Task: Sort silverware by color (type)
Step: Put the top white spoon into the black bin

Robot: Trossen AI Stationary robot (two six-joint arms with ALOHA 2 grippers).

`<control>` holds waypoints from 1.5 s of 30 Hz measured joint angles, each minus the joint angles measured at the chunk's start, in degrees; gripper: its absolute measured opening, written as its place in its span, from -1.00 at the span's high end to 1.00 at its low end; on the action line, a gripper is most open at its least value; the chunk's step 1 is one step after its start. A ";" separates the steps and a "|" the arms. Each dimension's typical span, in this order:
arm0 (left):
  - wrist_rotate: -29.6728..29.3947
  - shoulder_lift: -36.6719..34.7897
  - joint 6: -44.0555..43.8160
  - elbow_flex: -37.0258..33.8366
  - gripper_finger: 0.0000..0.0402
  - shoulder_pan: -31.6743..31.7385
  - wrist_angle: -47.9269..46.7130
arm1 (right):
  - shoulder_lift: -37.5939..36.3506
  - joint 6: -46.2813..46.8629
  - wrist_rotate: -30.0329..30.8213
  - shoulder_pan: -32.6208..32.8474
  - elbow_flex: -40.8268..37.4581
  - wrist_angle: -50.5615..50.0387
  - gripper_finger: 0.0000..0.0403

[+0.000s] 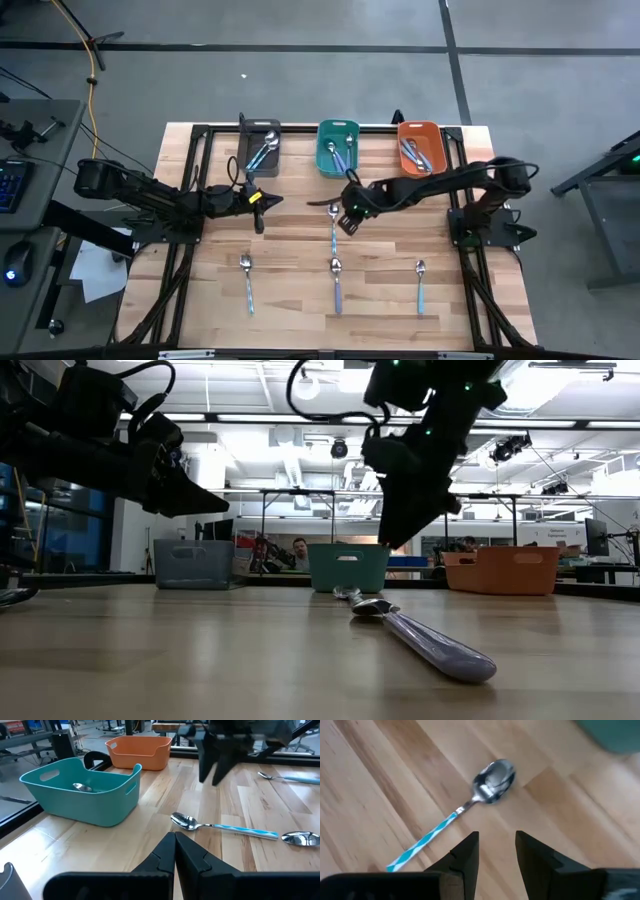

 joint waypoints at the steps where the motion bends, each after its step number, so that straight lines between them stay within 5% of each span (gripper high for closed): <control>1: 0.00 0.00 0.01 0.00 1.00 0.00 0.01 | 0.66 0.95 -0.02 0.27 0.00 0.71 0.44; 29: 0.00 0.00 -0.55 0.04 1.00 0.00 -0.68 | 11.64 6.52 -4.04 0.44 0.24 13.78 0.44; 45: 0.00 0.00 -0.64 0.04 1.00 -0.02 -1.73 | 17.02 -6.67 0.26 -0.25 14.58 -6.85 0.44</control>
